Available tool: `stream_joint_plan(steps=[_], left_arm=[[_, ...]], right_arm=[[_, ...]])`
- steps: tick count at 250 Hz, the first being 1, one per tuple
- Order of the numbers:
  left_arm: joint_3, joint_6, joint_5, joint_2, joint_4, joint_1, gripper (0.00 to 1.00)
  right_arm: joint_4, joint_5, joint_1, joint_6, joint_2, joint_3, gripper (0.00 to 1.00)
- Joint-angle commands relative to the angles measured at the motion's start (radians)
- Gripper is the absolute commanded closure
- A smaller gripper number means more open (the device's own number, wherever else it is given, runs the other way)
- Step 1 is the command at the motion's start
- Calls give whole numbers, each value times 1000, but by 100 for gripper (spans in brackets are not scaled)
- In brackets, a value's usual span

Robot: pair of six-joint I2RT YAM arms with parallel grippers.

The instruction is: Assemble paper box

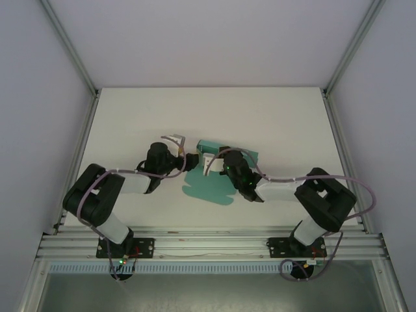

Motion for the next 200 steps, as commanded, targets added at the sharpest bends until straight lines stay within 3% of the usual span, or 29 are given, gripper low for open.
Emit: stream_joint_plan(steps=[1, 59, 89, 117, 146, 200], left_arm=[[43, 33, 69, 48, 50, 0, 25], [166, 133, 58, 132, -50, -37, 26], [200, 179, -7, 160, -110, -79, 19], [228, 189, 0, 196, -136, -86, 14], [254, 168, -12, 227, -126, -83, 40], [294, 159, 40, 256, -97, -84, 60]], right_arm=[[53, -29, -5, -22, 15, -2, 100], [-57, -84, -5, 55, 19, 18, 100], [-35, -67, 1, 53, 34, 9, 100], [-66, -79, 8, 79, 21, 7, 100], [-102, -86, 16, 101, 15, 12, 100], [-192, -110, 18, 175, 8, 25, 100]])
